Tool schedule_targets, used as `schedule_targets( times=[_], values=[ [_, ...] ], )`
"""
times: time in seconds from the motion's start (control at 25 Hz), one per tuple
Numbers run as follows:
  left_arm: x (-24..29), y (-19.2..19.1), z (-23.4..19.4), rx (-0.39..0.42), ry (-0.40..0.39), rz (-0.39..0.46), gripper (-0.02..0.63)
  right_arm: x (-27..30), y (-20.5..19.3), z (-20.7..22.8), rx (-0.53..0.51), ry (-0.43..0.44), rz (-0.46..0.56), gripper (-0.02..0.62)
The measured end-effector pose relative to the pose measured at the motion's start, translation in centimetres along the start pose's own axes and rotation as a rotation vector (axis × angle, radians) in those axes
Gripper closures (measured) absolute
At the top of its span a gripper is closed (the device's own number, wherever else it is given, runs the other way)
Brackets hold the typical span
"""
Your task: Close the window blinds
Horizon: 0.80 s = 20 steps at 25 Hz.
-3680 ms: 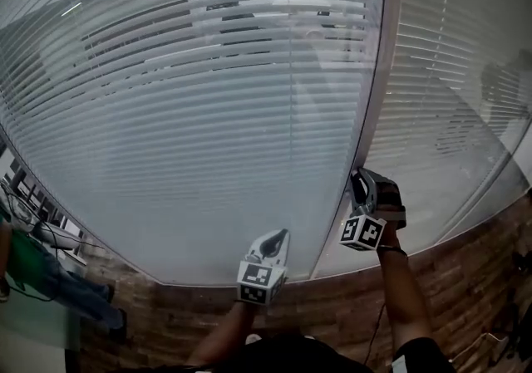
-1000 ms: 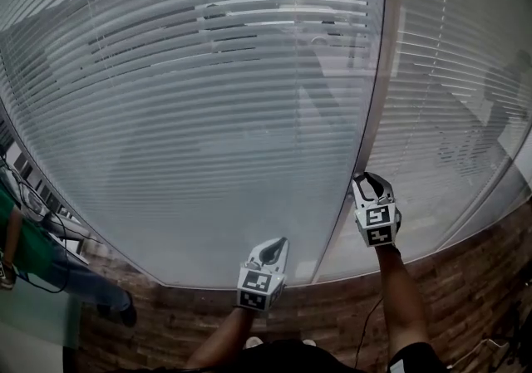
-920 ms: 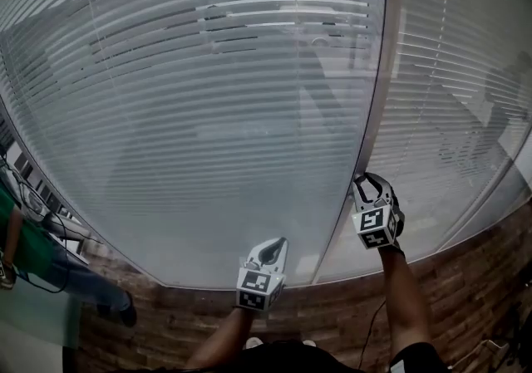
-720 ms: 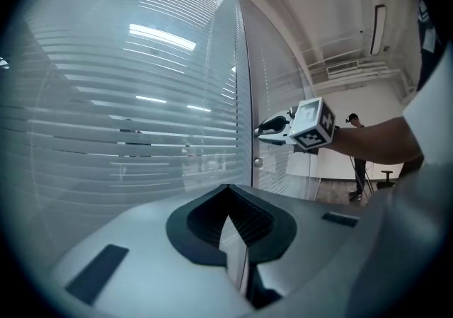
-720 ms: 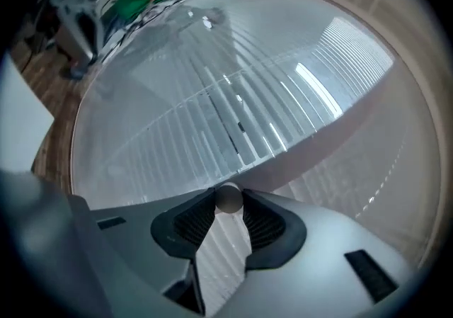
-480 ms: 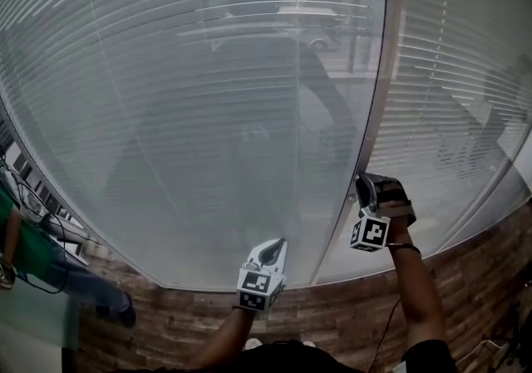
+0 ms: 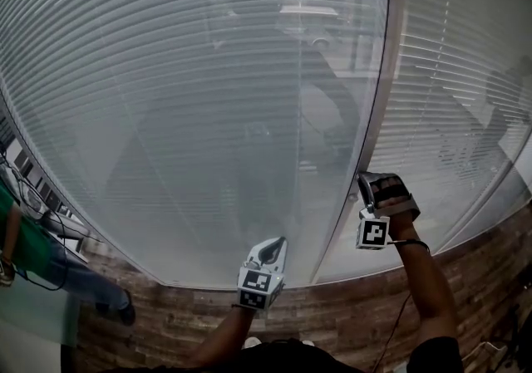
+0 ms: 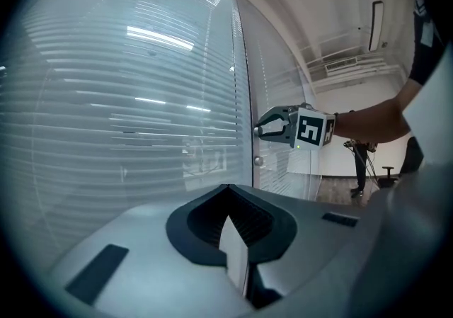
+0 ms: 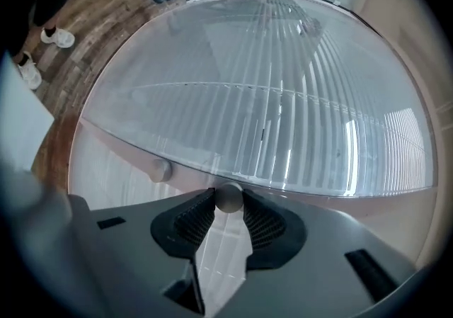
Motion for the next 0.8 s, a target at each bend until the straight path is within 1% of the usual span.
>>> schedule_targets(
  times=[0.24, 0.32, 0.44, 0.48, 0.52, 0.56, 0.72, 0.8],
  values=[
    [-0.2, 0.0, -0.3, -0.001, 0.011, -0.004, 0.606, 0.0, 0.2, 0.0, -0.004, -0.003, 0.024, 0.468],
    [-0.2, -0.2, -0.4, -0.004, 0.013, -0.01, 0.606, 0.1, 0.1, -0.1, -0.014, -0.005, 0.022, 0.468],
    [-0.2, -0.6, -0.4, 0.012, 0.007, -0.01, 0.606, 0.2, -0.4, -0.7, -0.039, -0.012, 0.013, 0.466],
    [-0.3, -0.6, -0.4, 0.015, 0.008, -0.011, 0.606, 0.0, -0.4, -0.9, -0.031, -0.011, 0.019, 0.452],
    [-0.4, -0.6, -0.4, 0.018, 0.013, -0.014, 0.606, -0.3, -0.3, -0.9, -0.016, -0.012, 0.027, 0.436],
    [-0.5, -0.7, -0.5, 0.019, 0.019, -0.018, 0.606, -0.7, -0.2, -0.7, 0.008, -0.018, 0.036, 0.434],
    [-0.6, -0.4, -0.4, 0.006, 0.022, -0.008, 0.606, -2.4, -0.3, 0.1, 0.175, -0.027, 0.065, 0.434],
    [-0.6, -0.1, -0.3, 0.006, 0.026, -0.011, 0.606, -3.4, -0.1, 0.5, 0.231, -0.04, 0.082, 0.434]
  ],
)
Point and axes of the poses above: the fingertips, and each gripper's own axes: x forward along the fingers, z to its right, y out of its top, the point moved 2 cm from there along -x, backward along the fingers, and after that the axes turned 1 degree about -y, right-handed, at the moved point
